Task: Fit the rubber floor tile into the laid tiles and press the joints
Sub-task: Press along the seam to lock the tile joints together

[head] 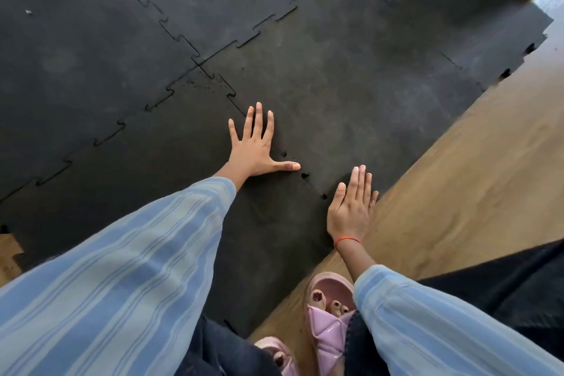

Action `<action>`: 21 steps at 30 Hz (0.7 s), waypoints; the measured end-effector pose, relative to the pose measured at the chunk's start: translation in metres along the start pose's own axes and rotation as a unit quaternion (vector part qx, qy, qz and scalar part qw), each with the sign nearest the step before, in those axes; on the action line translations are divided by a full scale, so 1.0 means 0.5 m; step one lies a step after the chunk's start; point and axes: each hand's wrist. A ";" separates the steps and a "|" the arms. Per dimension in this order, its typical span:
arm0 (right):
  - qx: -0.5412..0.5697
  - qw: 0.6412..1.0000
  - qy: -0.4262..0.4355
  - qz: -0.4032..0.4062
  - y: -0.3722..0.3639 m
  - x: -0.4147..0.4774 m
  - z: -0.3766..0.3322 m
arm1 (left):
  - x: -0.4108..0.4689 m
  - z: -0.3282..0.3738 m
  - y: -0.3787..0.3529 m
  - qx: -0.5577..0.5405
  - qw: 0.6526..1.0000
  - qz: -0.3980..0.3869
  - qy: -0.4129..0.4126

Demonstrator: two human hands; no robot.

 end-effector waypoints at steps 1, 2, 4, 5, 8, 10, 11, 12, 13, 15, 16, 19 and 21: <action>-0.013 1.000 -0.001 -0.004 0.000 -0.001 -0.001 | 0.000 -0.001 0.000 -0.002 1.000 0.000 0.000; -0.030 1.000 0.001 -0.010 0.001 -0.001 -0.004 | 0.000 -0.002 0.000 -0.002 1.000 -0.001 0.000; -0.059 0.998 0.001 -0.018 -0.002 0.002 -0.006 | 0.001 -0.002 0.003 -0.002 1.000 -0.008 0.000; -0.075 0.997 0.000 -0.021 -0.003 0.002 -0.003 | 0.001 0.000 0.004 -0.003 1.000 -0.012 0.000; -0.110 0.993 -0.001 -0.035 -0.006 0.003 0.004 | 0.000 0.000 0.005 0.005 1.000 -0.004 0.001; -0.100 0.993 -0.017 -0.059 -0.007 0.011 -0.007 | -0.001 -0.001 0.005 0.004 1.000 -0.005 0.001; -0.087 0.994 -0.030 -0.061 -0.008 0.017 -0.016 | 0.000 -0.001 0.005 0.006 1.000 -0.006 0.000; -0.074 0.995 -0.040 -0.053 -0.012 0.023 -0.026 | 0.000 0.000 0.005 0.008 1.000 -0.007 -0.001; -0.066 0.996 -0.040 -0.036 -0.019 0.029 -0.034 | 0.001 -0.001 0.007 0.009 1.000 -0.010 0.000; -0.073 0.997 -0.027 0.015 -0.030 0.033 -0.041 | 0.003 -0.001 0.006 0.009 1.000 -0.008 0.003; -0.081 0.996 -0.022 0.031 -0.036 0.033 -0.042 | 0.004 -0.001 0.003 0.012 1.000 -0.004 0.005; -0.085 0.995 -0.015 0.046 -0.044 0.036 -0.041 | 0.004 0.002 0.002 0.009 1.000 0.000 0.006; -0.090 0.995 -0.012 0.052 -0.044 0.034 -0.040 | 0.002 0.005 -0.003 0.009 1.000 0.007 0.005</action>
Point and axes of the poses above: each hand's wrist, its own x-axis towards the middle knuckle, its own y-axis out of the back of the hand, z = x × y, and after that the axes turned 10 degrees about x, right-handed
